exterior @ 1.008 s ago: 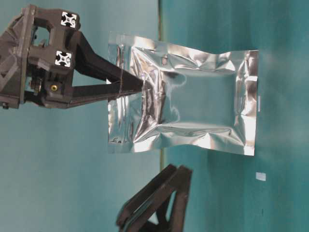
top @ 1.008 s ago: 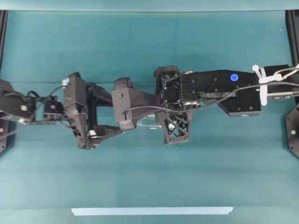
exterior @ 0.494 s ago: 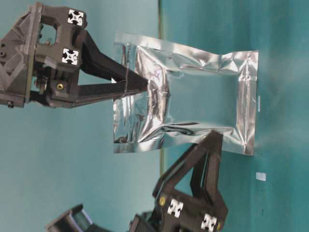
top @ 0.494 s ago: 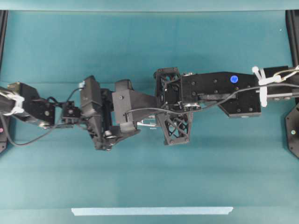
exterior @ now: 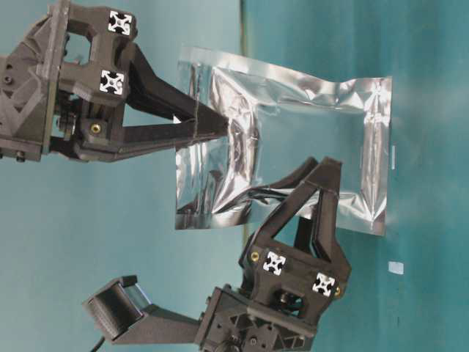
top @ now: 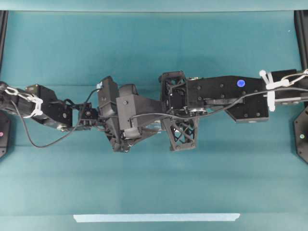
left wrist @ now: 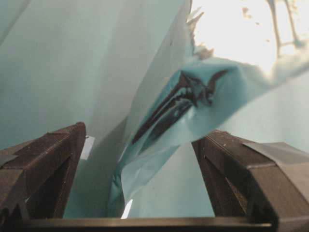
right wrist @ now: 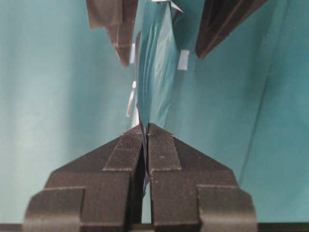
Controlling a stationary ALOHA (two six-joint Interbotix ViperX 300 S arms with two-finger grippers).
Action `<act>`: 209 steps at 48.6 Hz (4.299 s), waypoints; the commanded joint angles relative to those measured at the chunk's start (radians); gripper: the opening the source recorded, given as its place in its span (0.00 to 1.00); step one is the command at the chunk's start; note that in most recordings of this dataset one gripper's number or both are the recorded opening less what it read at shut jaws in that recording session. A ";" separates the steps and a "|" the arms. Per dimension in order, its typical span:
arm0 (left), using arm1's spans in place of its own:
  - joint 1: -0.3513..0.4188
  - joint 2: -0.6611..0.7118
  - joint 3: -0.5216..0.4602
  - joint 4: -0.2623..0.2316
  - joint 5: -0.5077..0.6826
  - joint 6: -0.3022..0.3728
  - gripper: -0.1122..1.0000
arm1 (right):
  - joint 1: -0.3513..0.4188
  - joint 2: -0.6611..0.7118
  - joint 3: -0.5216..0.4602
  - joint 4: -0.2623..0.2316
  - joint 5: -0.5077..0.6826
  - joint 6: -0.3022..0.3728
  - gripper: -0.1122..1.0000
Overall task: Hand over the silver zip bag and make it stand upright.
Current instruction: 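Close the left gripper on the bag's lower edge, then open the right gripper, release the bag, and pull it away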
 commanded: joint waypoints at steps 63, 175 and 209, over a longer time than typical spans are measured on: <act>-0.009 0.029 -0.072 0.000 0.054 0.049 0.41 | 0.006 -0.011 0.000 -0.002 -0.029 -0.002 0.11; -0.009 0.026 -0.063 0.000 0.080 0.097 0.35 | -0.002 -0.471 0.360 -0.141 -0.287 0.351 0.91; -0.011 0.023 -0.067 0.002 0.117 0.155 0.35 | 0.000 -0.488 0.385 -0.140 -0.347 0.380 0.90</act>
